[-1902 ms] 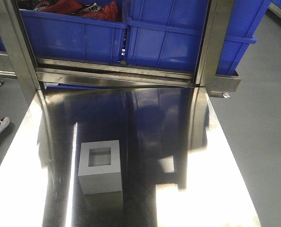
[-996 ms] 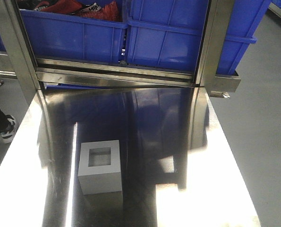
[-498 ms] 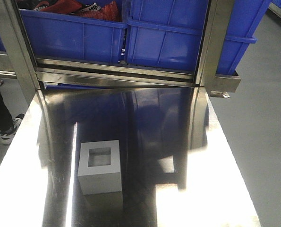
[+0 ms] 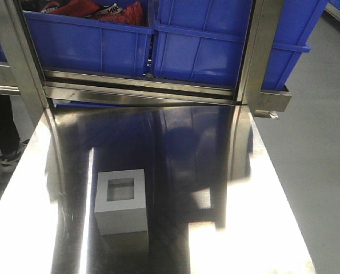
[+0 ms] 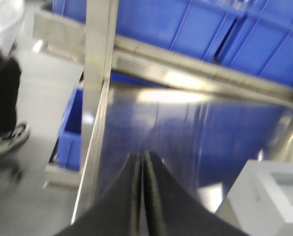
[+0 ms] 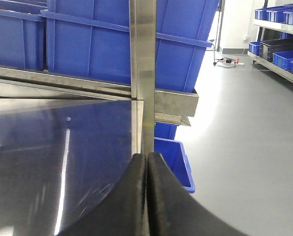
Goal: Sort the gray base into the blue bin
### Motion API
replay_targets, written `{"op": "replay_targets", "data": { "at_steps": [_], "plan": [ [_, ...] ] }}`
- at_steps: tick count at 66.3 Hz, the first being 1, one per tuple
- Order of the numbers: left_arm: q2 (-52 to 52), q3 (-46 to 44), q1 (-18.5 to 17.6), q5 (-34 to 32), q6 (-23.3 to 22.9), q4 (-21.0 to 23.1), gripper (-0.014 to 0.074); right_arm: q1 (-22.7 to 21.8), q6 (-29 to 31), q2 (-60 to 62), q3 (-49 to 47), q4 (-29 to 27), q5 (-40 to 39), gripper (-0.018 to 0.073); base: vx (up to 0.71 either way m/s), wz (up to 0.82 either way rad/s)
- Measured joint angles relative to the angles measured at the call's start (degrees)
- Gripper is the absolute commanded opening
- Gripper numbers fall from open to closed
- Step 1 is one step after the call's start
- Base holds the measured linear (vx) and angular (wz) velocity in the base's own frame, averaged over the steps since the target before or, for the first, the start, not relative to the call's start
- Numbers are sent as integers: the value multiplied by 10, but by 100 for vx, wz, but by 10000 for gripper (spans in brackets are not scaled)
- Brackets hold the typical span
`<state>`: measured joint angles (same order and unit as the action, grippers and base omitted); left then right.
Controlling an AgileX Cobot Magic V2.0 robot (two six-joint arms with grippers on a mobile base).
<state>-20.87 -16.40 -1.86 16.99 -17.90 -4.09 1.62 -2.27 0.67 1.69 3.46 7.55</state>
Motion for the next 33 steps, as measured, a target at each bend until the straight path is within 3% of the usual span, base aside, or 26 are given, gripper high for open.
{"op": "replay_targets", "data": {
  "at_steps": [17,33],
  "plan": [
    [-98,-150,0,144,54,11,-6,0,0,0,0,0,0,-9,0,0],
    [-188,-257,0,317,209,124,-6,0,0,0,0,0,0,-9,0,0]
  ]
}}
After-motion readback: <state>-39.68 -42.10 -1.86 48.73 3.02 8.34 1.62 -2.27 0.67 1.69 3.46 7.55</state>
